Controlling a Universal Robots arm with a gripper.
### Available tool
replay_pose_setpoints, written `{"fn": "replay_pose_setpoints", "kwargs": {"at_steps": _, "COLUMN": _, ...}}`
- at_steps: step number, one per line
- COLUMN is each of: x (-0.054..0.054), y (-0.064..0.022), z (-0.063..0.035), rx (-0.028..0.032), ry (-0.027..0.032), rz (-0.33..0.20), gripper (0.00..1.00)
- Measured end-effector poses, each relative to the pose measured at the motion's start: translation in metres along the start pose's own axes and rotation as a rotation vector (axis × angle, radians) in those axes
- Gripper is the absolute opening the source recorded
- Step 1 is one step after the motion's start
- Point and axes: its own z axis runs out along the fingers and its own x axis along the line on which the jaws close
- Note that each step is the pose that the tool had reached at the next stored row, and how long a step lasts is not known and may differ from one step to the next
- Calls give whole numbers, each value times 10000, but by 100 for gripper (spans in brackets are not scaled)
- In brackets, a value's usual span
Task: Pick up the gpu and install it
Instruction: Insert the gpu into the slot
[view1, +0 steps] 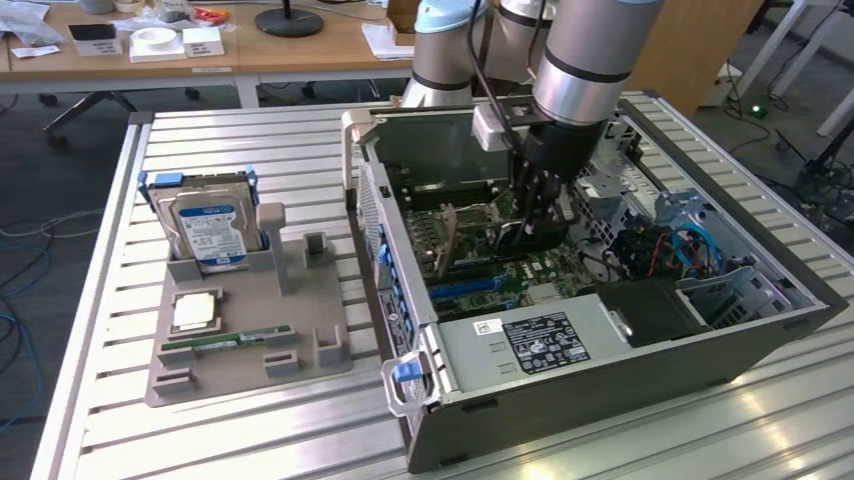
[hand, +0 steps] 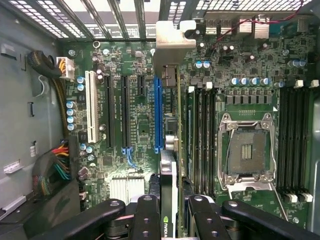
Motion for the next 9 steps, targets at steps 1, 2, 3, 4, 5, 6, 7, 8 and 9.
{"fn": "replay_pose_setpoints", "kwargs": {"at_steps": 1, "x": 2, "y": 0, "z": 8, "rx": 1, "ry": -1, "rz": 0, "gripper": 27}}
{"fn": "replay_pose_setpoints", "kwargs": {"at_steps": 2, "x": 2, "y": 0, "z": 9, "rx": 0, "ry": 1, "rz": 0, "gripper": 27}}
{"fn": "replay_pose_setpoints", "kwargs": {"at_steps": 3, "x": 2, "y": 0, "z": 9, "rx": -1, "ry": 1, "rz": 0, "gripper": 27}}
{"fn": "replay_pose_setpoints", "kwargs": {"at_steps": 4, "x": 2, "y": 0, "z": 9, "rx": 0, "ry": 1, "rz": 0, "gripper": 27}}
{"fn": "replay_pose_setpoints", "kwargs": {"at_steps": 5, "x": 2, "y": 2, "z": 9, "rx": 0, "ry": 1, "rz": 0, "gripper": 27}}
{"fn": "replay_pose_setpoints", "kwargs": {"at_steps": 6, "x": 3, "y": 9, "z": 10, "rx": 1, "ry": -1, "rz": -1, "gripper": 27}}
{"fn": "replay_pose_setpoints", "kwargs": {"at_steps": 7, "x": 3, "y": 20, "z": 10, "rx": 1, "ry": -2, "rz": -1, "gripper": 27}}
{"fn": "replay_pose_setpoints", "kwargs": {"at_steps": 8, "x": 4, "y": 32, "z": 10, "rx": 0, "ry": -1, "rz": 0, "gripper": 27}}
{"fn": "replay_pose_setpoints", "kwargs": {"at_steps": 9, "x": 5, "y": 45, "z": 9, "rx": 0, "ry": 0, "rz": 0, "gripper": 27}}
